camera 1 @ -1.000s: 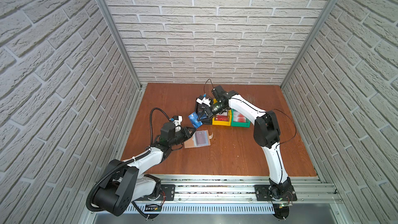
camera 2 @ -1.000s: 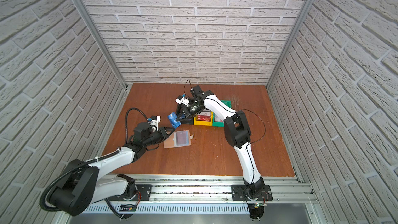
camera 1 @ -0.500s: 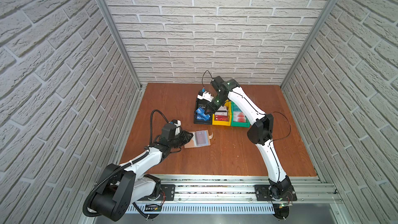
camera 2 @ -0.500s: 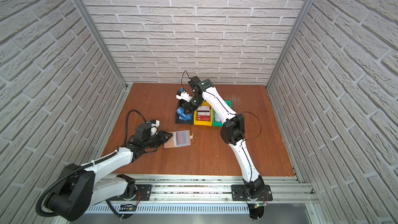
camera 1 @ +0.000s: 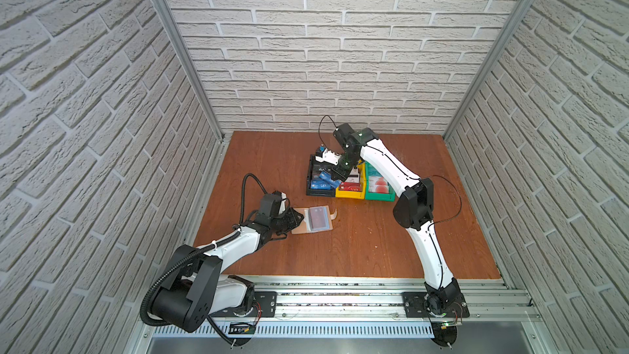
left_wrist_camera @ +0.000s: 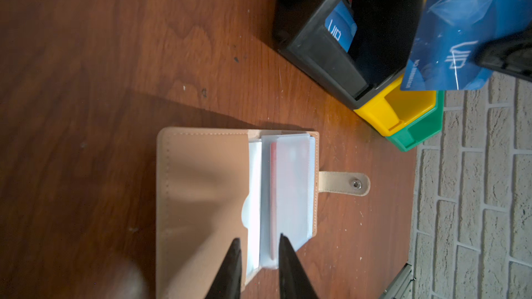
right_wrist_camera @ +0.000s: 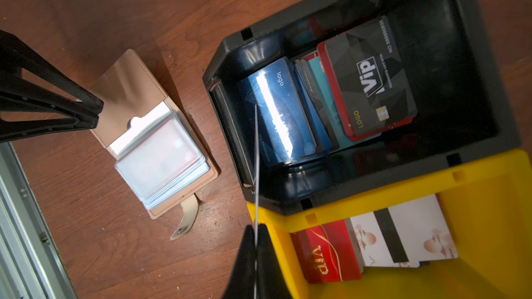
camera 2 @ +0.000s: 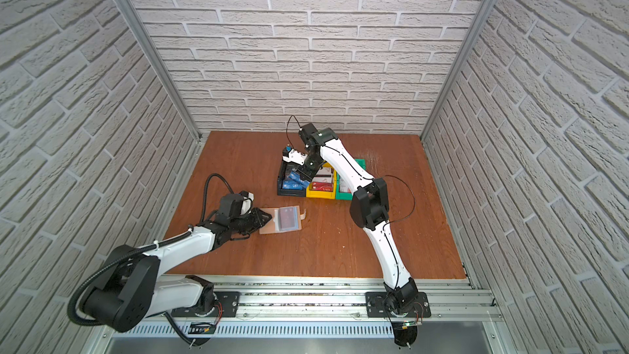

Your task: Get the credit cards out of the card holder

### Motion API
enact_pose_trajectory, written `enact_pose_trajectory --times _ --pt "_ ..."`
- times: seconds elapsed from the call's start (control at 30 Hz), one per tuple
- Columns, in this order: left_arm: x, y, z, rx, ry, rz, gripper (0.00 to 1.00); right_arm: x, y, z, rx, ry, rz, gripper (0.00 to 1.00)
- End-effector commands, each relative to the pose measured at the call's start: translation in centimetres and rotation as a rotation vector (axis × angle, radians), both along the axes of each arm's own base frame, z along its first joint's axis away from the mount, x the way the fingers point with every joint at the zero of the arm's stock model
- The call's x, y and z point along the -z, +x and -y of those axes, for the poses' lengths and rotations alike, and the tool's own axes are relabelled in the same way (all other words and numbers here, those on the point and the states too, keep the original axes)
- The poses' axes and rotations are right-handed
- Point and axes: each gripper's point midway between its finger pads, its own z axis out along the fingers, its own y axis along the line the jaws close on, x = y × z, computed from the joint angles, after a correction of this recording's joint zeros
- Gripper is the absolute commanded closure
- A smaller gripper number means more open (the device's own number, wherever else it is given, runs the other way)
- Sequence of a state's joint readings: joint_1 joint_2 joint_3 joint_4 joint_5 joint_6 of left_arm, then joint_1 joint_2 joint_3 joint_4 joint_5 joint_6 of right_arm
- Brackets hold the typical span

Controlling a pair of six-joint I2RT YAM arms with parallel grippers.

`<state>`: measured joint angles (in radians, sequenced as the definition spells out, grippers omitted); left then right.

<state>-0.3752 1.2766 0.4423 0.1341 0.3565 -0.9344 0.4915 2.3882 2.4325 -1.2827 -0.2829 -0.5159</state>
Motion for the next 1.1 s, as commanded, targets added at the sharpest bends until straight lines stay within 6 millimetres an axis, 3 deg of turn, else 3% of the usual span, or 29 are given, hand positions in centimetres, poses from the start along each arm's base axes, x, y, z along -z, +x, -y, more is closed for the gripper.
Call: enact_pose_trajectory --times 0.0,0.4,0.8,1.07 --pt "-1.1 1.1 0.2 0.008 -0.001 0.048 0.75 -2.4 0.1 -1.3 -0.073 0.022 0.1 0.95" --pt "-0.5 0.9 -0.1 0.003 0.009 0.029 0.75 0.4 0.6 -2.7 -0.15 -0.077 0.159 0.95" --pt "-0.3 1.0 -0.5 -0.008 0.01 0.021 0.75 2.9 1.9 -1.5 -0.138 -0.192 0.188 0.95" --pt "0.3 1.2 -0.5 -0.005 0.008 0.003 0.75 4.7 1.0 -1.7 -0.184 -0.223 0.147 0.95"
